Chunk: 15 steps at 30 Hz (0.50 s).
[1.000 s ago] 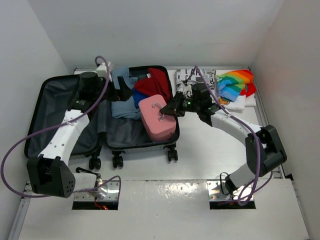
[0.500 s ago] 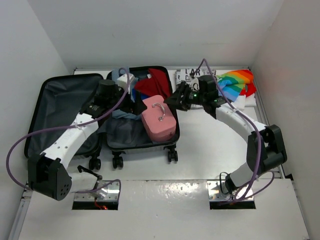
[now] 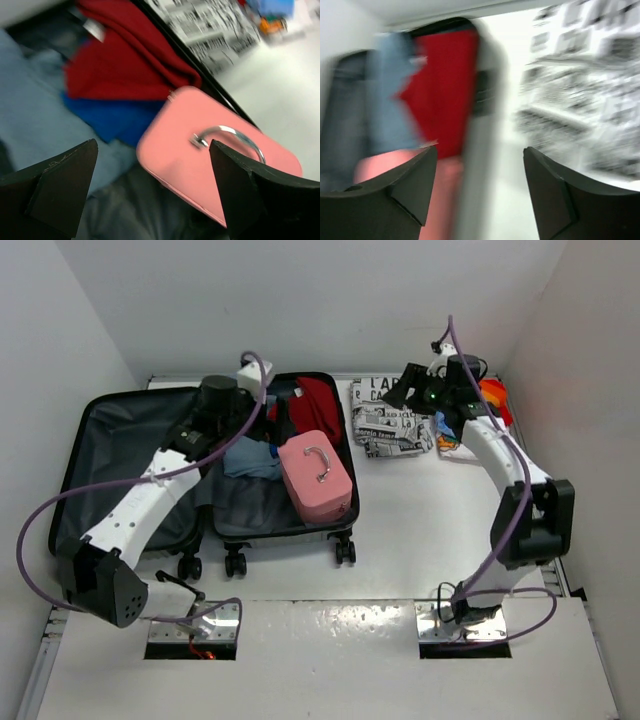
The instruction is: Pack the luggage
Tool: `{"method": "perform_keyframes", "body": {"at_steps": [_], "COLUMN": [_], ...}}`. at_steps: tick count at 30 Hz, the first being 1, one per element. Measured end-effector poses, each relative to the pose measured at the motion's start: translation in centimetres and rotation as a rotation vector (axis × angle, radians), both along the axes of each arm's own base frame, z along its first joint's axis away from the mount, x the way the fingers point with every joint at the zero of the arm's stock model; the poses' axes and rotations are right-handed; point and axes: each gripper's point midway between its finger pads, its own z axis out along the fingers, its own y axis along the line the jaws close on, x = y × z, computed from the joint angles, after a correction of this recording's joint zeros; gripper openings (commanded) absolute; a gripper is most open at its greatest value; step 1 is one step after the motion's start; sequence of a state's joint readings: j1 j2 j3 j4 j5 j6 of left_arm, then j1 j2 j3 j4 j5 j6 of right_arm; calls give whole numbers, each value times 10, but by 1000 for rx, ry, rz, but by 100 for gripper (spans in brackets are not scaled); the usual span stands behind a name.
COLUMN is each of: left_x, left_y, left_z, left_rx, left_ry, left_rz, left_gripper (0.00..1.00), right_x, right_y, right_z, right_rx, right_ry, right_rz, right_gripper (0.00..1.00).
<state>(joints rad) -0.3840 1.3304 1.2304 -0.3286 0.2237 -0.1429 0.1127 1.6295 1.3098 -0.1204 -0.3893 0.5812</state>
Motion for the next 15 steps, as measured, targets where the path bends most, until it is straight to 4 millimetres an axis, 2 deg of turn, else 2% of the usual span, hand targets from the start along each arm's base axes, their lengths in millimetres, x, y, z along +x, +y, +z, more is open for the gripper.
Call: {"method": "perform_keyframes", "body": {"at_steps": [2, 6, 8, 10, 12, 15], "left_x": [12, 25, 29, 30, 31, 34], "left_y": [12, 29, 33, 36, 40, 47], "left_z": [20, 41, 39, 30, 21, 13], "left_rx": [-5, -3, 3, 14, 24, 31], "left_ry": [-48, -97, -93, -63, -34, -8], "left_rz": [52, 114, 125, 129, 136, 149], "left_gripper": [100, 100, 100, 100, 100, 100], "right_x": [17, 36, 36, 22, 16, 21], "right_y": [-20, -42, -48, -52, -57, -65], "right_z": [-22, -92, -121, -148, -162, -171], "right_rx": [-119, -412, -530, -619, -672, -752], "right_ry": [-29, -52, -92, -120, -160, -258], "right_rz": [-2, 144, 256, 390, 499, 639], "right_gripper": [80, 86, 90, 92, 95, 98]}}
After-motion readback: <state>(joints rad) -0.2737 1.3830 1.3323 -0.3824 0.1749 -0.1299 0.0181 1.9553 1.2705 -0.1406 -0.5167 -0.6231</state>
